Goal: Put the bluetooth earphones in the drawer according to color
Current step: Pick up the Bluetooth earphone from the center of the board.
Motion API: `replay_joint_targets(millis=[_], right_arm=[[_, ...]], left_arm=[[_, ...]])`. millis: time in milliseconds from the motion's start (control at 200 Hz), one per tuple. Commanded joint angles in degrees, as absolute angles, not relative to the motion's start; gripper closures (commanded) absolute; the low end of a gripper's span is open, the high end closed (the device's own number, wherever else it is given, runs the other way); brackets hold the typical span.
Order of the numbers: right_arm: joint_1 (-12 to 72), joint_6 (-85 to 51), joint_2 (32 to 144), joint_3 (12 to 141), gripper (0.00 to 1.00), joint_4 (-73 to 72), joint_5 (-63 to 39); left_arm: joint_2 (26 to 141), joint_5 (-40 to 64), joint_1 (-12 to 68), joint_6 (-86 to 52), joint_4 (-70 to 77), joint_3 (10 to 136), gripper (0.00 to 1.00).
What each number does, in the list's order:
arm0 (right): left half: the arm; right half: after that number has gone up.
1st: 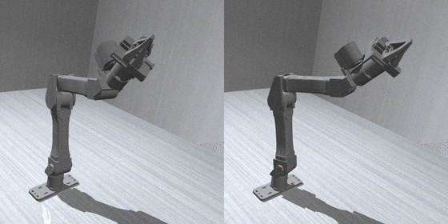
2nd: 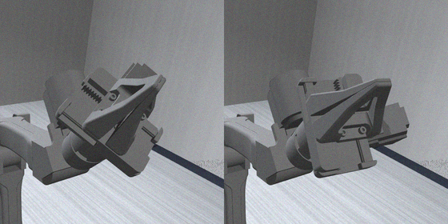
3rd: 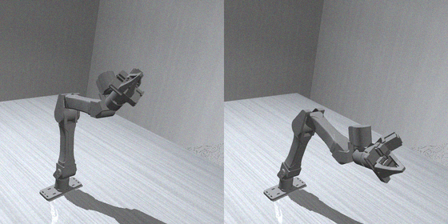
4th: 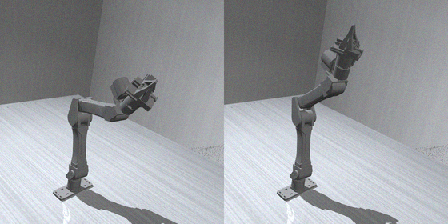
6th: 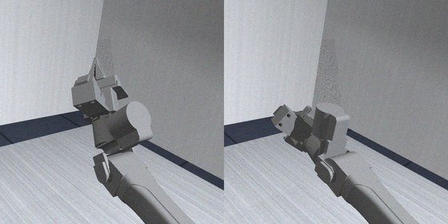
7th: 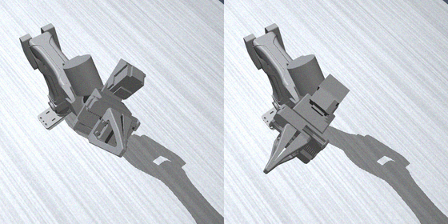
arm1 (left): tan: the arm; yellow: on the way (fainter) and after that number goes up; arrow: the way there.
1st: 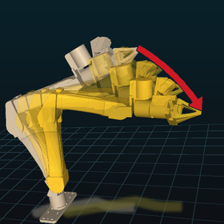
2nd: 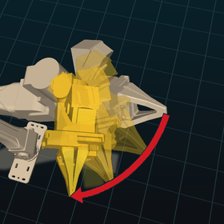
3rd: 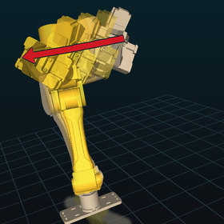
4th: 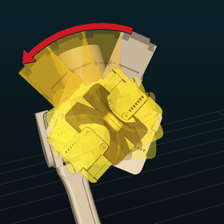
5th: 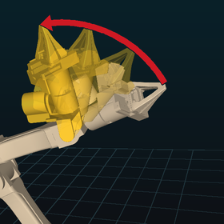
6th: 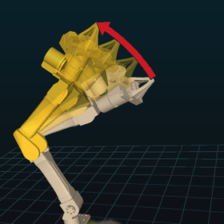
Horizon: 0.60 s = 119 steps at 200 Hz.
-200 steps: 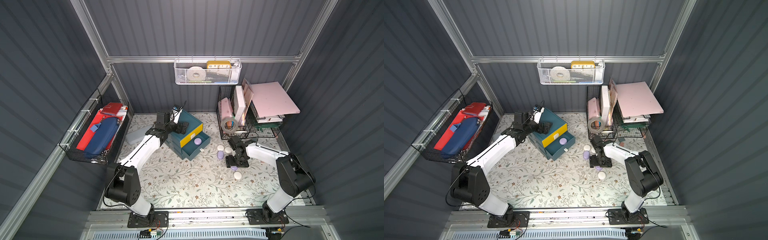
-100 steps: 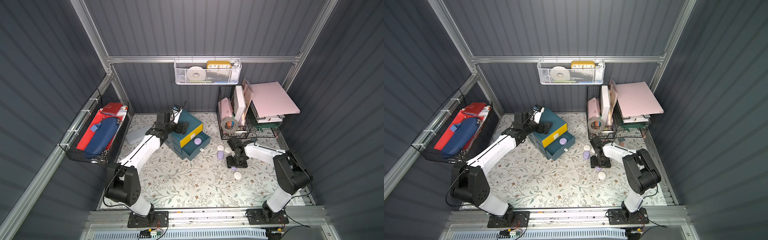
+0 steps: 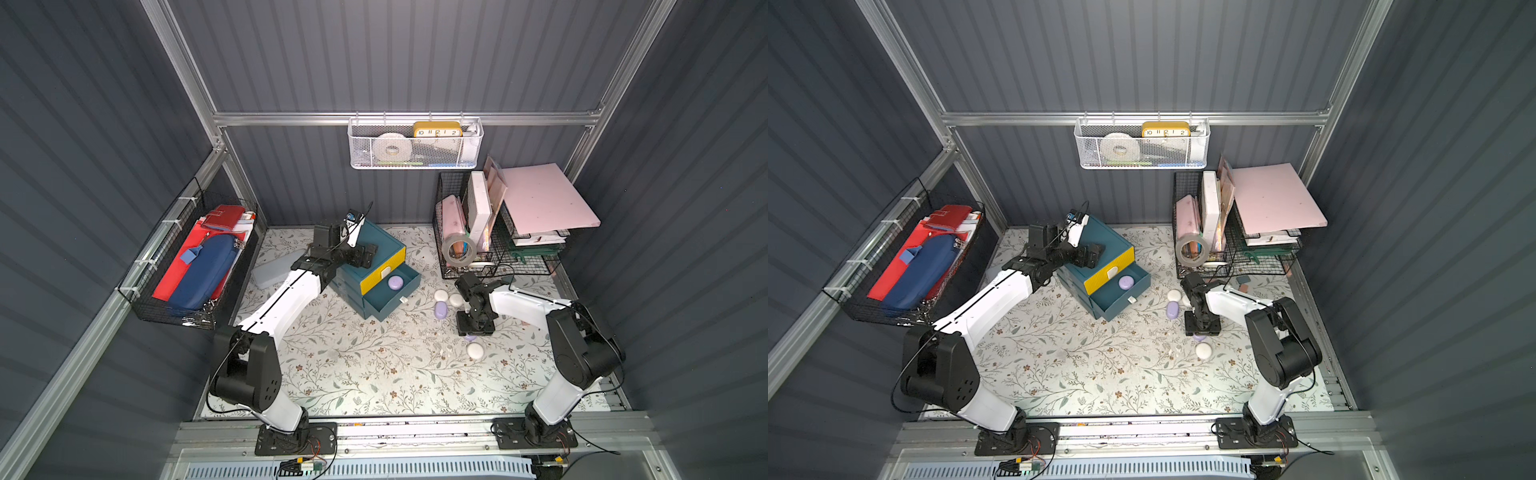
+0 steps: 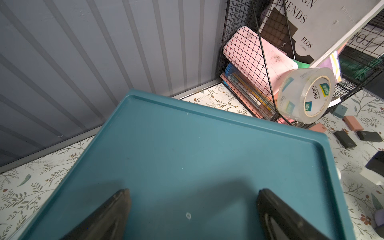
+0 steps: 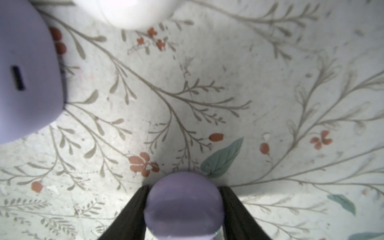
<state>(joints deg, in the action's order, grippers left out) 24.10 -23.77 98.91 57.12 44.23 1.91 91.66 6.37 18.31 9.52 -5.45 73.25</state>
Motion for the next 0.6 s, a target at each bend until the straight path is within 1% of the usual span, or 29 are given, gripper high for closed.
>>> replay_joint_targets(millis=[0, 145, 210, 230, 255, 290, 295, 460, 590], right_arm=[[24.15, -23.63, 101.07, 57.04, 0.51, 43.04, 0.35], [24.16, -23.61, 101.33, 57.29, 0.56, 43.11, 0.27], [24.12, -23.57, 101.56, 57.48, 0.63, 43.2, 0.09], [24.17, -23.56, 101.6, 57.48, 0.67, 43.2, 0.01], [24.17, -23.51, 101.6, 57.57, 0.76, 43.2, 0.01], [24.17, -23.45, 101.69, 57.62, 0.98, 43.25, 0.0], [24.17, -23.46, 101.65, 57.64, 1.0, 43.25, -0.04], [24.15, -23.9, 100.02, 57.74, 1.0, 43.15, 0.58], [24.26, -23.47, 95.77, 59.09, 1.0, 41.97, 0.29]], left_arm=[[94.04, 6.04, 18.85, 9.45, -16.08, 71.57, 0.01], [94.04, 6.06, 18.9, 9.48, -16.08, 71.56, 0.01], [94.04, 6.06, 18.9, 9.44, -16.08, 71.6, 0.01], [94.04, 6.06, 18.9, 9.44, -16.08, 71.6, 0.0], [94.04, 6.06, 18.9, 9.49, -16.08, 71.6, 0.01], [94.04, 6.07, 18.9, 9.45, -16.08, 71.57, 0.01], [94.04, 6.07, 18.9, 9.47, -16.08, 71.6, 0.01], [94.04, 6.06, 18.9, 9.49, -16.08, 71.55, 0.01], [94.06, 6.11, 18.9, 9.49, -16.08, 71.6, 0.01]])
